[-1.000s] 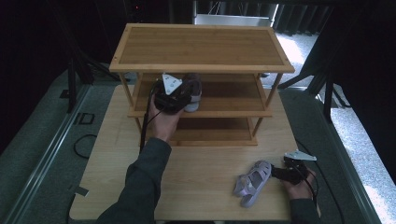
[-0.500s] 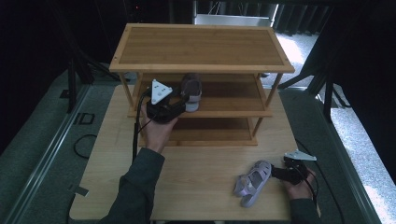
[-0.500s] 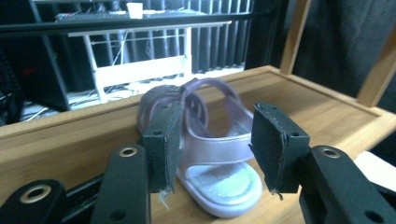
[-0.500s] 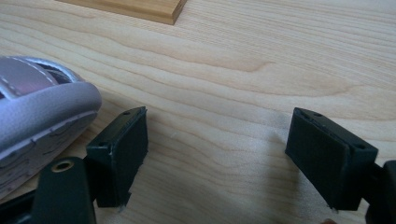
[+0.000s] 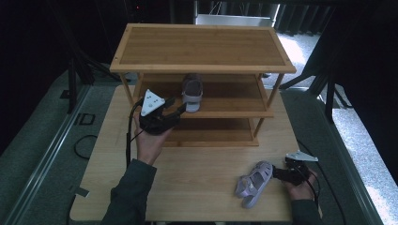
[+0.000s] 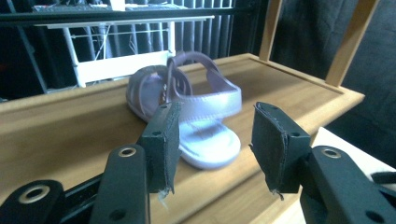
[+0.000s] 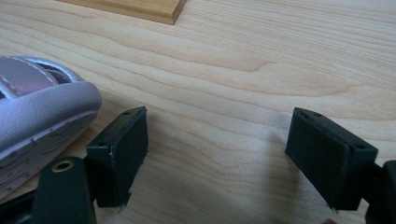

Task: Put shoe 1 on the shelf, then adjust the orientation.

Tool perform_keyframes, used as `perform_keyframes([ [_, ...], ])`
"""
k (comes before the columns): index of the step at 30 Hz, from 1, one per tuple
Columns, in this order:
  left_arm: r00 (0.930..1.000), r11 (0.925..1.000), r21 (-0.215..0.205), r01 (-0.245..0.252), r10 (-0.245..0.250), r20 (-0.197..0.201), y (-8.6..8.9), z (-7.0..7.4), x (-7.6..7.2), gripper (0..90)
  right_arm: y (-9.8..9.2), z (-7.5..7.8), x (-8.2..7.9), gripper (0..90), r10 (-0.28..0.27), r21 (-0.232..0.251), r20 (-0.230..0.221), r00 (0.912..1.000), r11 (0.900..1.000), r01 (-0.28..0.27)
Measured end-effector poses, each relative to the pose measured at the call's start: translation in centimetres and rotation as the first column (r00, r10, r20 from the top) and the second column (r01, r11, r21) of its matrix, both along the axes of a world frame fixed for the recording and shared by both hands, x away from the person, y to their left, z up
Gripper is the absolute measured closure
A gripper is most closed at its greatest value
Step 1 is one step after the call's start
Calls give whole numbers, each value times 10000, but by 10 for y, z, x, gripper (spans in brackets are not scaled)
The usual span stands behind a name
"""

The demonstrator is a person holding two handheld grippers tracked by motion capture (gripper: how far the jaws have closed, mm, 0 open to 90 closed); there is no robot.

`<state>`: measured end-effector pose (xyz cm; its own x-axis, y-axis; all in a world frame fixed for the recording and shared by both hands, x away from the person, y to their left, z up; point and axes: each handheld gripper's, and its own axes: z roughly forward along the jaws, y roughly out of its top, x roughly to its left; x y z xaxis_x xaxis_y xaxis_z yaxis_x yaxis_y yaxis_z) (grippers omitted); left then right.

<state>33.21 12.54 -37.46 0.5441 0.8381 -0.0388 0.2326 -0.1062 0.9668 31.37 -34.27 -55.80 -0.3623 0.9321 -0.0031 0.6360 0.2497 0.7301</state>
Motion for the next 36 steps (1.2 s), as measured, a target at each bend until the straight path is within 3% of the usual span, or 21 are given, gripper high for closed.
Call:
perform_keyframes([
  [5,9999,9999,97,104,-104,-43,3,-11,-10,522,0,0,0,203,-5,-1,4,10000,10000,5],
  [6,9998,9998,159,137,-134,-178,6,-21,-16,522,0,0,0,203,-2,0,2,10000,10000,2],
  [13,9973,9997,215,92,-76,-724,17,-49,-22,517,1,1,-2,237,3,-3,1,10000,10000,-3],
  [23,9887,9996,287,-74,116,-1496,32,-83,-29,517,3,5,-8,355,65,-387,2,10000,9992,-65],
  [31,9808,9991,364,-208,274,-1928,38,-106,-35,517,2,12,-13,433,117,-228,38,9999,9997,-117],
  [34,9780,9988,420,-243,324,-2061,41,-113,-36,517,1,12,-15,450,-65,-577,-47,10000,9983,62],
  [36,9759,9987,410,-301,382,-2146,42,-118,-38,518,-1,13,-16,460,-142,-548,-9,9999,9984,142],
])
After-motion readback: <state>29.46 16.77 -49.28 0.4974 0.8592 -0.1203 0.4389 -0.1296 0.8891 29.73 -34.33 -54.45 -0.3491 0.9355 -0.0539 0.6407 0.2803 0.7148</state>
